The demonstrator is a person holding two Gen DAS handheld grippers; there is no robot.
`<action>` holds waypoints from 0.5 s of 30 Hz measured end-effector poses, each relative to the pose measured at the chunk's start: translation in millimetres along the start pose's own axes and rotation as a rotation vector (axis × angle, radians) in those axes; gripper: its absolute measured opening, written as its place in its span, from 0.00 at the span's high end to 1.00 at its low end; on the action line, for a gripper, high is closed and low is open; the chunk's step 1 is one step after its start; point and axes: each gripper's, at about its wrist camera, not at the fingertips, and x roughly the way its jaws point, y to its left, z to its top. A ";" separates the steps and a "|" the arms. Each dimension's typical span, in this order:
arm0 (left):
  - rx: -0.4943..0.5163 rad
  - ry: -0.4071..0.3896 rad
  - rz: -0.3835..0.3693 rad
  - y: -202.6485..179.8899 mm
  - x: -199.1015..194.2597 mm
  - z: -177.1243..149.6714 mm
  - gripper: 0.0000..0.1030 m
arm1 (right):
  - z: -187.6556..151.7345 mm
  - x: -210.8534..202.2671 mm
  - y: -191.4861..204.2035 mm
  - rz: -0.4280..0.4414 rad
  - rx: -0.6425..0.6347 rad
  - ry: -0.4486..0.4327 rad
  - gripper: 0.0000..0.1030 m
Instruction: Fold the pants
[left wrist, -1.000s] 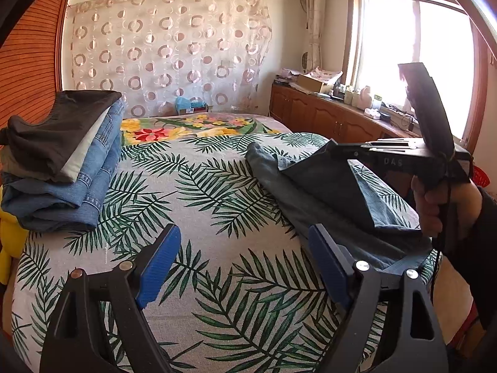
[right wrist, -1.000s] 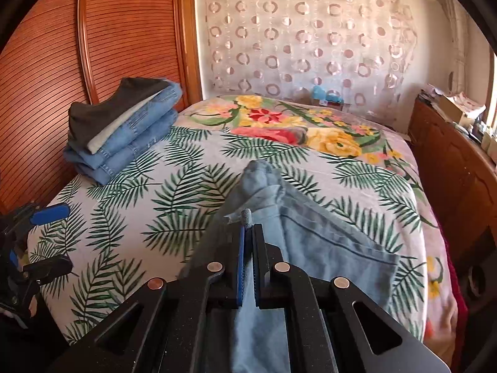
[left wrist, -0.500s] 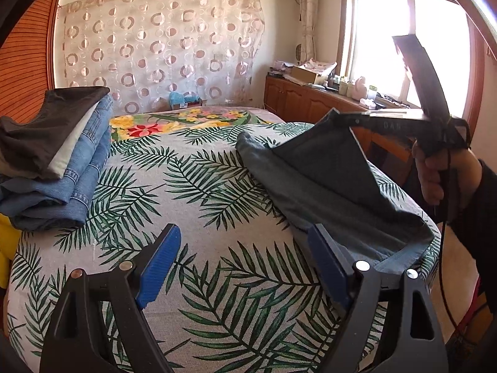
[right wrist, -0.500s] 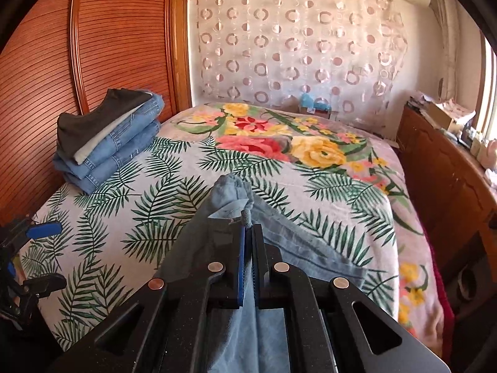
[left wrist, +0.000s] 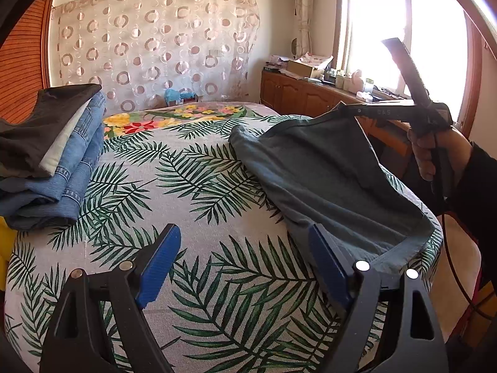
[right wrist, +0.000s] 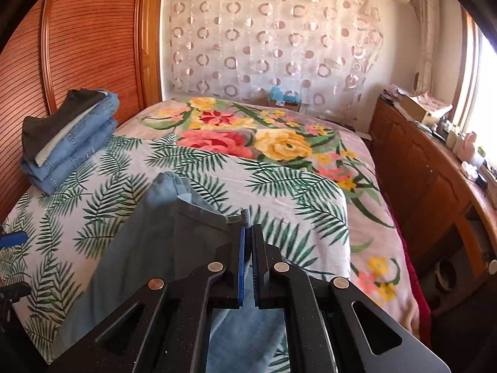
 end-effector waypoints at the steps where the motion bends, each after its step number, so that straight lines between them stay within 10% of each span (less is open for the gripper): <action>1: 0.000 0.001 0.000 -0.1 -0.5 0.0 0.18 | 0.4 0.6 -2.0 -0.006 0.002 0.000 0.96; 15: 0.001 0.006 -0.001 -1.8 0.1 -1.6 0.18 | 1.0 30.7 -21.6 -0.087 0.062 0.064 0.96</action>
